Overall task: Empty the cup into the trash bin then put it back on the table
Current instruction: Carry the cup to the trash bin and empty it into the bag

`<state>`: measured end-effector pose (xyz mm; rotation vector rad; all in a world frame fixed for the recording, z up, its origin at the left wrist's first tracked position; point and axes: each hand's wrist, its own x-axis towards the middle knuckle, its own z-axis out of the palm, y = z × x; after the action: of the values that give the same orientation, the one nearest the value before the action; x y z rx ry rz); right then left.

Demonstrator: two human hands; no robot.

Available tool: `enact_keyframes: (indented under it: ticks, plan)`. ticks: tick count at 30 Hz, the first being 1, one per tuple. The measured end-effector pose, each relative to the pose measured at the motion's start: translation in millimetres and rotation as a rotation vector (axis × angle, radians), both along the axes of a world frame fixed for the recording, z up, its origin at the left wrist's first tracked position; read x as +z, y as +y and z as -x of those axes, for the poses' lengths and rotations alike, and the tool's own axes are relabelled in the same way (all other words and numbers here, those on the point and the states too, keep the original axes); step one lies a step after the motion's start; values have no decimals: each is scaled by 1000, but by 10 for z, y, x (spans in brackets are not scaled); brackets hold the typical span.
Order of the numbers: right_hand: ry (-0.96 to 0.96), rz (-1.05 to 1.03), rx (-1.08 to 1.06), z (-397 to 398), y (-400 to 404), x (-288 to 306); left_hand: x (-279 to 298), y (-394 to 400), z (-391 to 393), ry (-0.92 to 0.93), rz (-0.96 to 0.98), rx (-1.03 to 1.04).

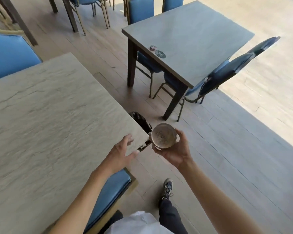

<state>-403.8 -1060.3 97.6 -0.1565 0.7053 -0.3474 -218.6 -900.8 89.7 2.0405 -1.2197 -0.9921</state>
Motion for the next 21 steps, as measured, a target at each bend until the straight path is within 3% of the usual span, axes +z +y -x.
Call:
enact_keyframes:
  ticks: [10,21]
  plan:
    - [77,-108,93,609,-1625,-443,-249,-1231,933,14,-223,98]
    - [221,-38,339,-256,-2587,-800,-583,-2138,652,79,-264,232]
